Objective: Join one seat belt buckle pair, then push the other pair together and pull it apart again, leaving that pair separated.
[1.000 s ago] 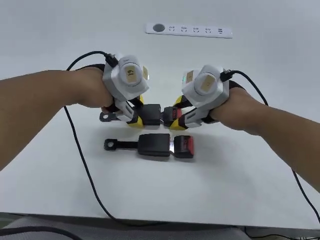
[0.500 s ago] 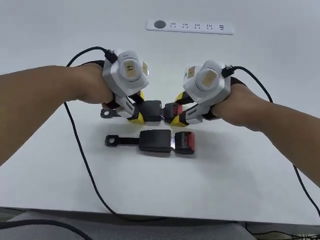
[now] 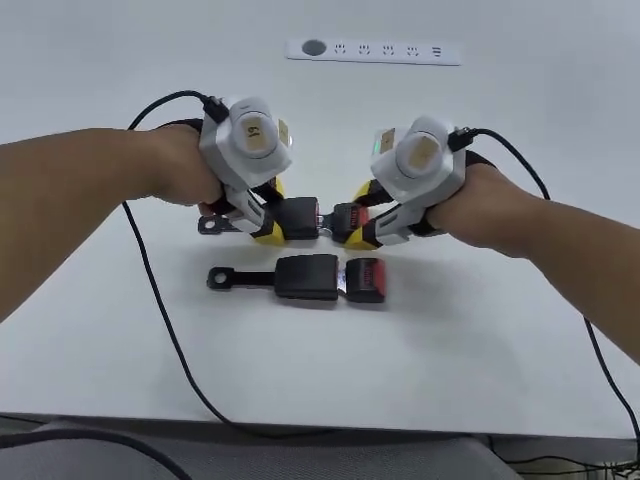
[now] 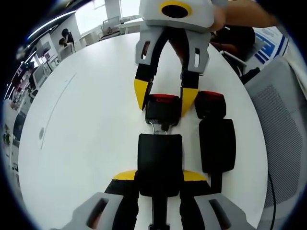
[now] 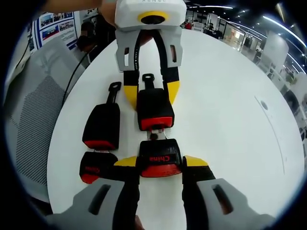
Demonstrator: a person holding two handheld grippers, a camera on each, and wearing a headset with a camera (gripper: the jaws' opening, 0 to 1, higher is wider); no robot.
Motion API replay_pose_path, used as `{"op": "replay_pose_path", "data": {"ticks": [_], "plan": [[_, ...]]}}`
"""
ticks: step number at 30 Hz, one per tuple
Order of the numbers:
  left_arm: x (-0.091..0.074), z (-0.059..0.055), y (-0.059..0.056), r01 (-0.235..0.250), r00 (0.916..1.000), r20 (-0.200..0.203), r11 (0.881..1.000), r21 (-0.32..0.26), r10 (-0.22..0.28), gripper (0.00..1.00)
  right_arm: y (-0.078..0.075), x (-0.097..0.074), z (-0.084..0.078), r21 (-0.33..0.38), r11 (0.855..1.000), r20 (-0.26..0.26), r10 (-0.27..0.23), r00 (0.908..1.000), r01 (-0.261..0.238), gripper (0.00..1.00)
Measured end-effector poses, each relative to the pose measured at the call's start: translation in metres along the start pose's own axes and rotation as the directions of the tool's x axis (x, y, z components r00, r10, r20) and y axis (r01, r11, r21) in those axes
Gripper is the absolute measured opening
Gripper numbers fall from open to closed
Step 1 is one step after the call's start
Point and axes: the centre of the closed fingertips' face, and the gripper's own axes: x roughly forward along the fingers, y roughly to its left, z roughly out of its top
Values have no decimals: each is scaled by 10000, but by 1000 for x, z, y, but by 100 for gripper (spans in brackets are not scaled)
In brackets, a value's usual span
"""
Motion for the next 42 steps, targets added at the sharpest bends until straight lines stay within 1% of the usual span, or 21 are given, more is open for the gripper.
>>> {"op": "replay_pose_path", "data": {"ticks": [2, 4, 7, 10, 12, 17, 19, 21, 22, 23, 24, 27, 28, 29, 31, 33, 36, 38, 41, 42], "plan": [[0, 0, -1, -4, 10000, 7, 10000, 3, 4, 33, -3, 0, -2, -37, 10000, 42, 7, 10000, -7, 32], [0, 0, -1, -6, 10000, 85, 10000, -55, 6, 33, -1, 1, 0, -58, 10000, 132, 27, 9999, -26, 32], [0, 1, -2, -26, 9999, 144, 9999, -125, 27, 33, -4, 2, 0, -164, 9999, 147, 4, 9999, -2, 32], [0, 1, -2, -32, 9998, 176, 9998, -191, 36, 33, -5, -3, -7, -176, 9998, 92, 3, 10000, -2, 33], [0, 1, -3, -29, 9998, 172, 9998, -176, 32, 33, -9, -9, -14, -96, 9999, 49, -66, 10000, 67, 33], [0, 2, -3, -39, 10000, 74, 10000, -86, 40, 33, -5, -24, -34, -80, 10000, -34, -35, 10000, 35, 33], [0, 1, -1, -64, 10000, -42, 10000, -29, 64, 33, -4, -31, -43, -92, 10000, -139, -9, 9999, 8, 33], [-1, 1, -2, -58, 10000, -69, 10000, -32, 57, 33, -3, -38, -52, -127, 9999, -271, -9, 9996, 6, 33], [-1, 1, -2, -50, 10000, -82, 10000, -32, 50, 33, -3, -40, -53, -108, 9999, -298, -26, 9996, 22, 33], [-2, 1, -1, -41, 10000, -90, 10000, -54, 41, 33, -6, -43, -59, -48, 10000, -359, -39, 9993, 37, 33], [-2, 1, -1, -34, 10000, -87, 10000, -51, 34, 33, -9, -46, -63, -33, 10000, -396, -58, 9992, 57, 33], [-1, 2, -2, -28, 10000, -67, 10000, -49, 27, 33, -11, -55, -77, 193, 9997, -544, -120, 9984, 131, 33], [-1, 2, -2, -27, 10000, -52, 10000, -44, 27, 34, -11, -56, -79, 187, 9997, -569, -127, 9983, 138, 33], [-1, 2, -2, -36, 10000, -39, 10000, -2, 36, 34, -11, -61, -86, 242, 9996, -671, -156, 9976, 173, 33], [-2, 1, -2, -61, 10000, 79, 10000, 70, 60, 34, -13, -65, -92, 281, 9994, -764, -201, 9969, 223, 33], [-2, 1, -2, -82, 9998, 186, 9999, -60, 83, 34, -13, -71, -99, 359, 9991, -862, -215, 9960, 246, 33], [-2, -1, 2, -77, 9998, 201, 9999, -81, 79, 34, -13, -79, -112, 583, 9982, -912, -110, 9958, 163, 34], [-2, -1, 2, -54, 9999, 139, 10000, -62, 54, 34, -11, -79, -112, 613, 9979, -1044, -119, 9945, 184, 34], [-2, 0, 2, -40, 10000, 41, 10000, 23, 39, 34, -13, -81, -114, 625, 9977, -1107, -187, 9937, 258, 34], [-2, 2, 0, -44, 10000, 20, 9999, 103, 44, 34, -13, -82, -115, 619, 9976, -1127, -224, 9934, 296, 35]]}}
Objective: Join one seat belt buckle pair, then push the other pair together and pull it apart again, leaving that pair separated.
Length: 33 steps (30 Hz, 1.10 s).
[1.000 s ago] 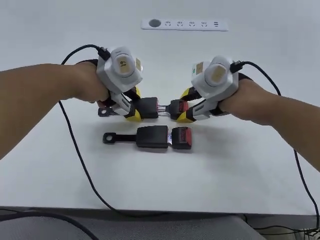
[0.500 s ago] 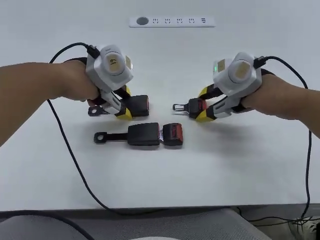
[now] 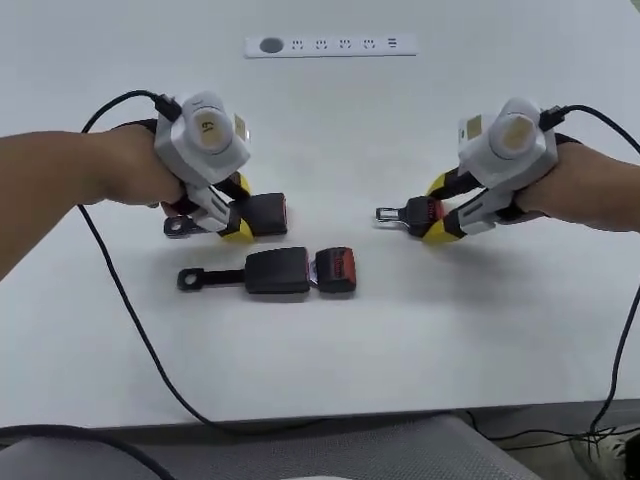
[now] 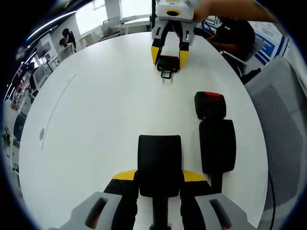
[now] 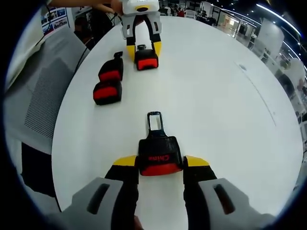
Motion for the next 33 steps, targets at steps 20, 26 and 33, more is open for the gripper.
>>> {"op": "replay_pose_path", "data": {"ticks": [20, 26, 33], "plan": [[-40, 7, 5, -1547, 9724, 1547, 9788, -1343, 1749, 60, 11, -25, 39, 1884, 9740, 1657, -1578, 9735, 1259, 62], [-52, -2, -14, -1886, 9605, 1723, 9664, -1747, 2186, 71, 35, -25, 65, 2004, 9700, 2165, -1809, 9594, 1377, 70], [-75, -23, -47, -2241, 9434, 1892, 9442, -2415, 2723, 79, 58, -30, 67, 2024, 9650, 2353, -2133, 9482, 1669, 78]]}}
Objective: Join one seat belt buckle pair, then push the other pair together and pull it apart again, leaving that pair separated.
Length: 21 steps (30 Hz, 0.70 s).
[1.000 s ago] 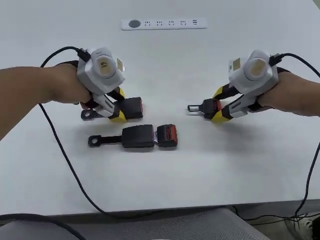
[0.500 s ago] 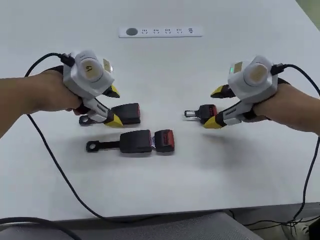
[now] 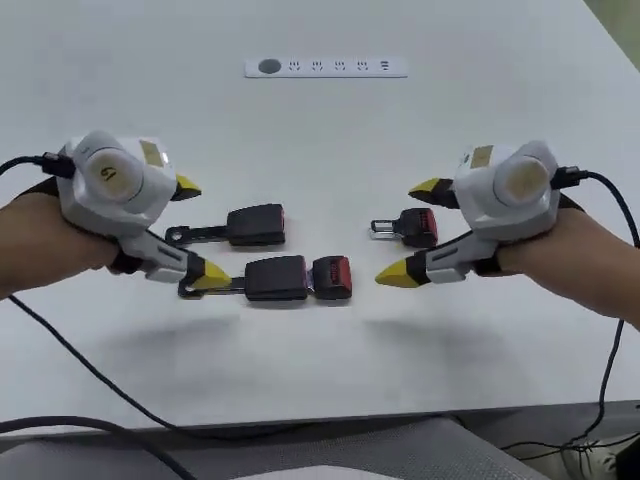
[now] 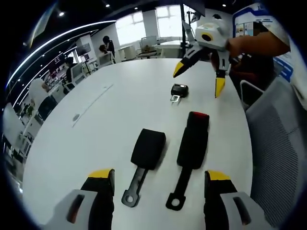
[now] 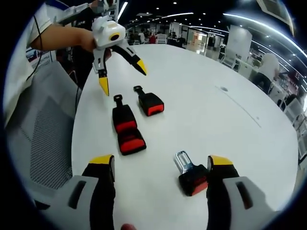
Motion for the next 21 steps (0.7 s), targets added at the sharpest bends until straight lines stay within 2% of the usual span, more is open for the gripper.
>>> {"op": "replay_pose_path", "data": {"ticks": [2, 4, 7, 9, 13, 15, 17, 21], "plan": [[-9, -8, -5, -190, 9998, -48, 9998, -88, 190, 80, 3, -5, -3, 85, 9998, 55, -162, 9999, 162, 79], [-17, -15, -1, -564, 9983, 136, 9972, -486, 571, 81, 3, -11, -4, 237, 9988, 278, -435, 9987, 428, 79], [-27, -26, -1, -887, 9955, 246, 9915, -955, 914, 83, 5, -17, -7, 440, 9974, 453, -586, 9973, 566, 80], [-34, -34, 3, -1099, 9928, 345, 9865, -1211, 1148, 85, 5, -23, -10, 508, 9956, 545, -810, 9952, 783, 84], [-43, -36, -5, -1277, 9897, 464, 9815, -1428, 1355, 88, 5, -32, -20, 958, 9896, 519, -1125, 9923, 1072, 90], [-48, -42, -7, -1312, 9888, 504, 9794, -1532, 1404, 91, 6, -36, -26, 1122, 9868, 418, -1221, 9916, 1168, 94], [-52, -43, -9, -1387, 9864, 640, 9759, -1683, 1512, 96, 4, -40, -31, 1256, 9816, 432, -1500, 9877, 1436, 100], [-58, -53, -12, -1589, 9826, 665, 9701, -1837, 1736, 100, 8, -48, -35, 1775, 9726, 569, -1622, 9851, 1499, 100]]}}
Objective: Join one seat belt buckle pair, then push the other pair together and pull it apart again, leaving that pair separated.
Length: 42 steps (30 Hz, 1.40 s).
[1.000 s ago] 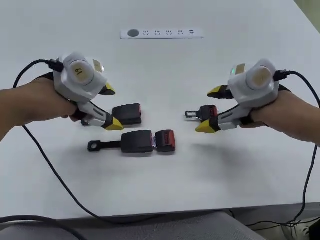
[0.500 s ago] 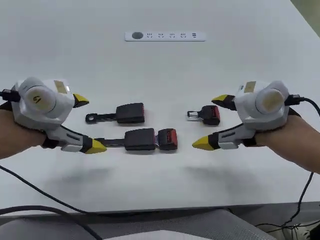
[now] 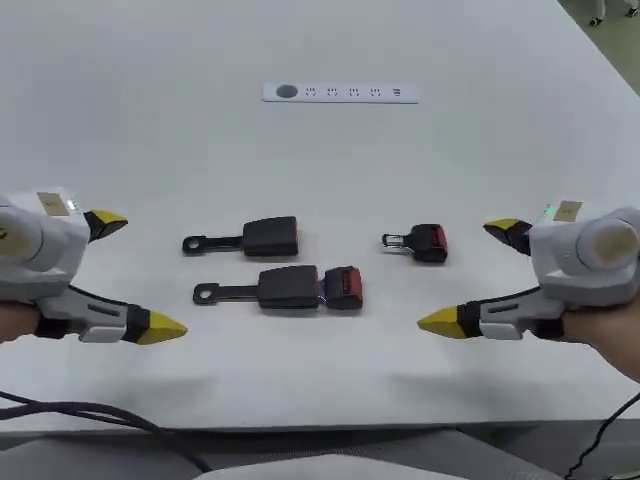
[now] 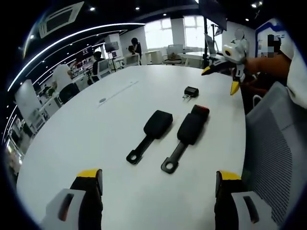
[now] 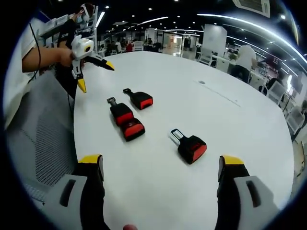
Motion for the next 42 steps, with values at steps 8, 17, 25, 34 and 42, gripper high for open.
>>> {"op": "replay_pose_path", "data": {"ticks": [8, 17, 25, 34, 42], "plan": [[-18, -12, 3, -324, 9989, 307, 9967, -747, 347, 100, 10, -9, -2, 307, 9994, 143, -148, 9998, 144, 100], [-25, -13, 1, -538, 9977, 371, 9960, -709, 565, 100, 19, -13, 0, 613, 9980, 268, -188, 9995, 171, 100], [-28, -9, -2, -538, 9962, 628, 9931, -1044, 606, 100, 17, -18, 1, 754, 9964, 254, -408, 9988, 388, 100], [-30, -4, -11, -498, 9960, 681, 9931, -1063, 572, 100, 17, -25, -1, 755, 9964, 298, -400, 9988, 377, 100], [-33, 1, -15, -549, 9951, 764, 9938, -963, 623, 100, 20, -25, 1, 803, 9962, 562, -393, 9976, 348, 100]]}}
